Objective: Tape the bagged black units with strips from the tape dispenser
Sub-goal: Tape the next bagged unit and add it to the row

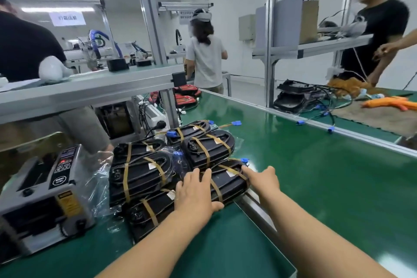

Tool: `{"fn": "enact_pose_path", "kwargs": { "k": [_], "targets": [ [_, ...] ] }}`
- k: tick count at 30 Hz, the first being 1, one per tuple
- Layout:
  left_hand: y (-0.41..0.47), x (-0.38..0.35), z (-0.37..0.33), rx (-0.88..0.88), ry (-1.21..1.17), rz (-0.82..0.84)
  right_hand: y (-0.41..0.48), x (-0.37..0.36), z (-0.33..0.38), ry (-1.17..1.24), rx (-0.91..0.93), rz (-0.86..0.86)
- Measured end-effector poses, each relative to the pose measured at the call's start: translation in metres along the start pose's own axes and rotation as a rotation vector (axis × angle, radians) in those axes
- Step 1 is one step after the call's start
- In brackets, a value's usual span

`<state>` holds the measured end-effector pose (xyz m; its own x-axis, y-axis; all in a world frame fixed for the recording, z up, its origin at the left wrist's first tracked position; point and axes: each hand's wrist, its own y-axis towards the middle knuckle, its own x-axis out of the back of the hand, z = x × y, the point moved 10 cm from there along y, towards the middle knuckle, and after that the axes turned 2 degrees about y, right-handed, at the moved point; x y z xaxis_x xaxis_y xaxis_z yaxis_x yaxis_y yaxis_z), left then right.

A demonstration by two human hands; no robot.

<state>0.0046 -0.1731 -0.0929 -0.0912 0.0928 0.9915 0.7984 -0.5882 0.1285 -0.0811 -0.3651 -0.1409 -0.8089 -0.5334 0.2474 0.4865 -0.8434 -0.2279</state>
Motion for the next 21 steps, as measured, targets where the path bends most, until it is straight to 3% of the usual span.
{"fn": "enact_pose_path", "kwargs": {
  "k": [3, 8, 16, 18, 21],
  "targets": [
    [0.001, -0.014, 0.001, 0.004, 0.065, 0.05, 0.001, -0.013, -0.004, -0.082, -0.023, 0.131],
    [-0.005, -0.017, 0.008, 0.004, 0.018, -0.009, -0.007, -0.014, -0.005, 0.135, -0.098, 0.176],
    [-0.069, 0.024, 0.004, -0.116, -0.229, -0.274, -0.095, -0.018, 0.033, 0.941, 0.059, 0.333],
    [-0.101, 0.041, 0.011, -0.123, -0.26, -0.379, -0.125, -0.015, 0.044, 0.96, 0.136, 0.368],
    [-0.151, 0.06, 0.04, -0.084, -0.337, -0.501, -0.176, -0.032, 0.06, 0.789, 0.278, 0.479]
  ]
}}
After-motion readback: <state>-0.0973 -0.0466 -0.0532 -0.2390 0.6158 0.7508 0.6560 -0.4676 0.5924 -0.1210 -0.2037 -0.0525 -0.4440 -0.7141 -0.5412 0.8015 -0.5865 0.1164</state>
